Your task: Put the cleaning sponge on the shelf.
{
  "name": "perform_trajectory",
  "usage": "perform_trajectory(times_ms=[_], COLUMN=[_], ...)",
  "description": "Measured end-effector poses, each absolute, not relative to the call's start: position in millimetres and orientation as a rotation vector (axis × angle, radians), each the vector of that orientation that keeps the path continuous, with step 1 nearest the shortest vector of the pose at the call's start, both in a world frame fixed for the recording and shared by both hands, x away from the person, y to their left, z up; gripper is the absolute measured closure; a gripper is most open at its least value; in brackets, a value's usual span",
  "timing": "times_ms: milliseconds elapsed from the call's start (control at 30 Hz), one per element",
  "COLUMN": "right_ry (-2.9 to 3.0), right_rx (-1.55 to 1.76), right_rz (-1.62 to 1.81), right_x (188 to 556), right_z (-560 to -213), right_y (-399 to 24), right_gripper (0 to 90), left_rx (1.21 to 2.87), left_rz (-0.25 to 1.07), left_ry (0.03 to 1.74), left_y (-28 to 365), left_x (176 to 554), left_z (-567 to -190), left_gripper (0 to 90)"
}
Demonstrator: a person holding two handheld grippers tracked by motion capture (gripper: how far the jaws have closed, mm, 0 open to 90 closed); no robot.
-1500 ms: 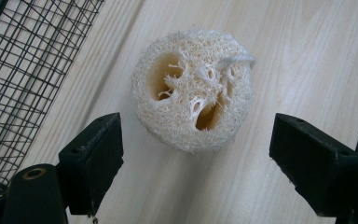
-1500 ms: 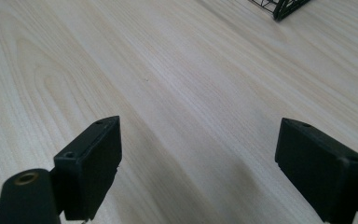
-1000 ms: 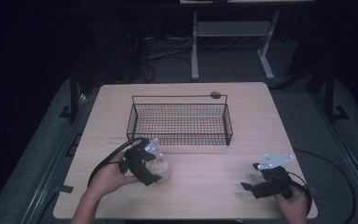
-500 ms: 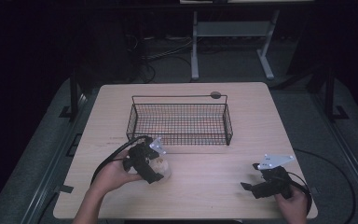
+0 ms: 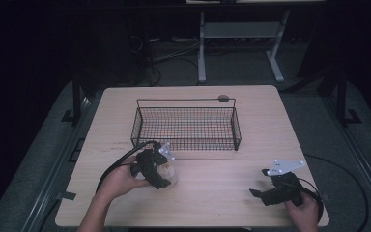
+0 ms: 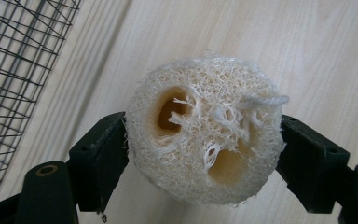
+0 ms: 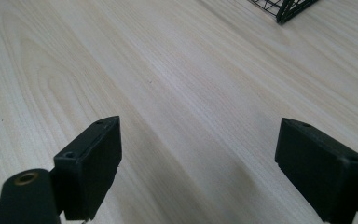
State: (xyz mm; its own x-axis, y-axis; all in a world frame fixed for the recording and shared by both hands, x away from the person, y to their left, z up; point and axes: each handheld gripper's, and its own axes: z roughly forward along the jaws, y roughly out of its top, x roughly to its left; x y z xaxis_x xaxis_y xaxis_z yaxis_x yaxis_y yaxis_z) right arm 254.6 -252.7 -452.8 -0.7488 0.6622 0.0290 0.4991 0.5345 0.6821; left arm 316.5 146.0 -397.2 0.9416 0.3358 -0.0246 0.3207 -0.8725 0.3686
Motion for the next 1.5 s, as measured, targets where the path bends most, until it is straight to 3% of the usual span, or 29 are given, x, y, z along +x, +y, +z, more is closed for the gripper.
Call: perform_trajectory(times_ms=[333, 567, 1500], right_ry=[2.539, 2.537, 2.542], right_rx=[0.982, 0.986, 0.977], right_rz=[1.018, 1.019, 1.024], right_x=[254, 254, 254], right_z=[-452, -452, -452], right_y=[-253, -253, -251], right_gripper=[14.2, 14.2, 14.2], left_rx=[2.729, 2.730, 2.732], left_rz=[0.049, 0.051, 0.071], left_ry=[0.484, 0.478, 0.470], left_y=[146, 146, 145], left_x=[318, 318, 324], left_z=[-397, -395, -373], left_gripper=[22.8, 29.6, 30.4])
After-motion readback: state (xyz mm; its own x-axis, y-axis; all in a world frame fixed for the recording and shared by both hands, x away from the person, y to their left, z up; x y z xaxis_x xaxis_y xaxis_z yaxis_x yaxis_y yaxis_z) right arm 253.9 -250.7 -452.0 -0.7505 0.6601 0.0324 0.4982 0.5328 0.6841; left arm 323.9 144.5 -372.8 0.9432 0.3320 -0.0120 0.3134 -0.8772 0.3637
